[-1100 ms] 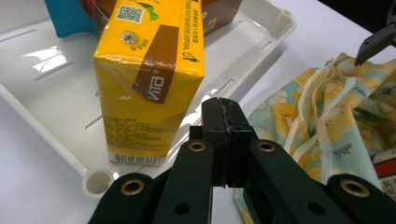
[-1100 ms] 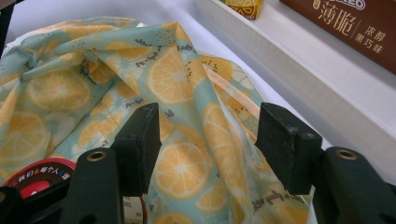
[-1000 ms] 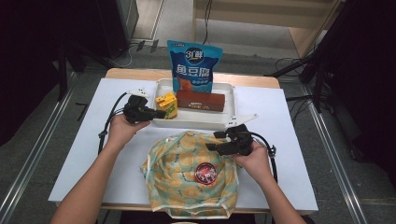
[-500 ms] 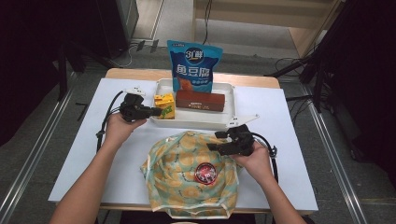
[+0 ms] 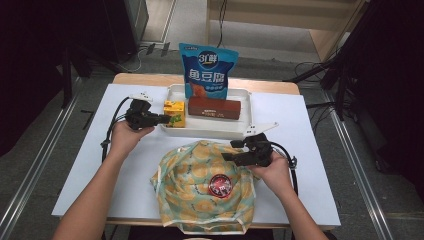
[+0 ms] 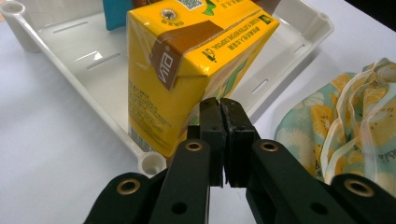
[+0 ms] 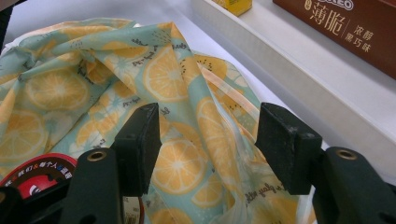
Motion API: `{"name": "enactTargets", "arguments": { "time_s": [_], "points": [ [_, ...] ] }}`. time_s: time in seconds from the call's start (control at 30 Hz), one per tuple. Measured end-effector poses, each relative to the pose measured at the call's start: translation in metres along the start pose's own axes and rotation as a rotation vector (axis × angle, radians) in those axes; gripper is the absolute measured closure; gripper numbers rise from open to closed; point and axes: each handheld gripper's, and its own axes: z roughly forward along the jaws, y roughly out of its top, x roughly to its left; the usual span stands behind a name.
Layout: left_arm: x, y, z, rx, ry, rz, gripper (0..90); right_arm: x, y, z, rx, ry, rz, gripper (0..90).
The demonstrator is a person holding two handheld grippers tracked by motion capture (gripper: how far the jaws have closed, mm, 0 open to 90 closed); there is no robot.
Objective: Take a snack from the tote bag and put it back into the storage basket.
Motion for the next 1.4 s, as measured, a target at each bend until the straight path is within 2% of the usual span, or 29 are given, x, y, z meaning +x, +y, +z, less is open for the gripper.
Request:
{"name": "enactTargets", "arguments": {
  "time_s": [0.07,0.23,0.33,0.53,0.63,0.73,0.83,0.93,1.0,1.4],
  "points": [
    [-0.001,0.0,-0.002,-0.005,-0.028,-0.01,86.7,0.0,0.0,-0.001,-0.001,0.002,0.003,40.8],
    [-0.01,0.002,-0.007,0.013,-0.04,0.018,83.3,0.0,0.001,-0.002,-0.008,0.001,0.001,41.0],
    [-0.013,0.002,-0.009,0.015,-0.057,0.018,80.0,0.001,0.002,-0.002,-0.009,0.005,-0.002,41.2],
    [-0.017,0.003,-0.01,0.027,-0.079,0.013,69.3,0.003,0.004,-0.002,-0.008,0.012,-0.004,41.8],
    [-0.019,0.002,-0.011,0.044,-0.115,0.004,62.4,0.003,0.005,-0.003,-0.014,0.014,-0.008,41.9],
    [-0.024,0.003,-0.012,0.054,-0.13,0.019,57.7,0.003,0.004,-0.004,-0.014,0.011,-0.006,41.9],
    [-0.028,0.002,-0.014,0.038,-0.136,0.016,53.2,0.003,0.005,-0.005,-0.017,0.011,-0.006,41.8],
    [-0.031,0.0,-0.015,0.047,-0.132,0.025,50.6,0.005,0.004,-0.006,-0.016,0.007,-0.008,41.8],
    [-0.033,-0.002,-0.017,0.043,-0.143,0.014,48.5,0.006,0.005,-0.006,-0.02,0.009,-0.009,41.8],
    [-0.042,-0.008,-0.025,0.024,-0.154,0.023,45.6,0.017,0.009,-0.006,-0.02,0.026,-0.016,42.1]
  ]
}}
